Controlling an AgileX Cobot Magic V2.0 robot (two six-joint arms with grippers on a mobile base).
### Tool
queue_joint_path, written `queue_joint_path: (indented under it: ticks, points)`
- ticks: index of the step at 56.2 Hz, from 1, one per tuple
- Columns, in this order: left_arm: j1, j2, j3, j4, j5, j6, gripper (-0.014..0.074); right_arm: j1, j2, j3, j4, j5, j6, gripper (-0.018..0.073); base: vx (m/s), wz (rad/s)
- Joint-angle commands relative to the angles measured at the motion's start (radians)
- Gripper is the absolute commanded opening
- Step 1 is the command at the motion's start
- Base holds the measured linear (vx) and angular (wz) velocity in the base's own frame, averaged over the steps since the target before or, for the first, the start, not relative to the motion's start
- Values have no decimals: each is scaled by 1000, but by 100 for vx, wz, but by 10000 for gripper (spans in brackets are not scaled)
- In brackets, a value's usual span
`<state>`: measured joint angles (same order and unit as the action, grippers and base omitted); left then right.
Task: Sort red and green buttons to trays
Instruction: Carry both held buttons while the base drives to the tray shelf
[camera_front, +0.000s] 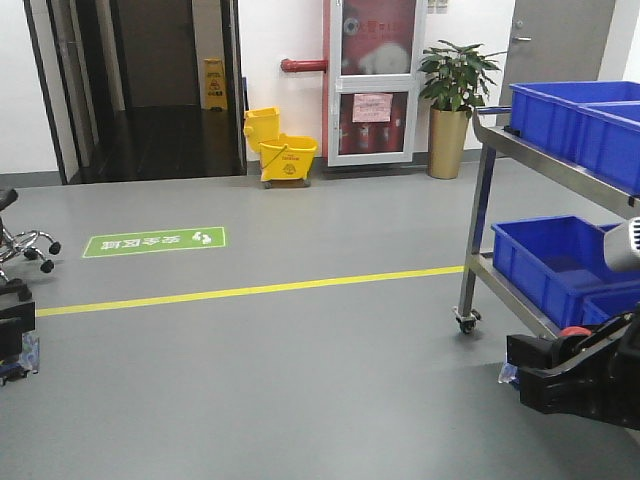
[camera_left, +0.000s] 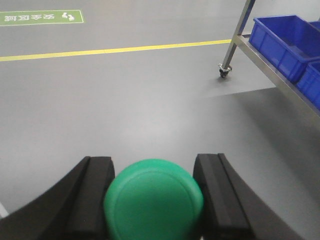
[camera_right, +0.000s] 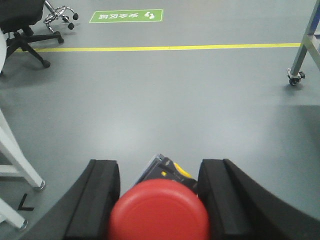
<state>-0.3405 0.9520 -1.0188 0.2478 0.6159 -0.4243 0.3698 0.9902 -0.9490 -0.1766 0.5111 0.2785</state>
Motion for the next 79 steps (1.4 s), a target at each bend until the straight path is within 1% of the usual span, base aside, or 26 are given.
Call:
queue_joint_path:
  ticks: [1, 29, 42, 55, 79]
  points:
    - [-2, -11, -27, 6, -81, 0, 3, -1, -17, -34, -16, -77, -1, -9, 43, 0]
    - [-2, -11, -27, 6, -81, 0, 3, -1, -17, -34, -16, -77, -1, -9, 42, 0]
    - [-2, -11, -27, 6, -81, 0, 3, -1, -17, -34, -16, -77, -1, -9, 39, -19]
    - [-2, -11, -27, 6, -81, 0, 3, -1, -17, -34, -16, -77, -1, -9, 35, -48]
    - [-2, -11, -27, 6, -81, 0, 3, -1, -17, -34, -16, -77, -1, -9, 29, -71]
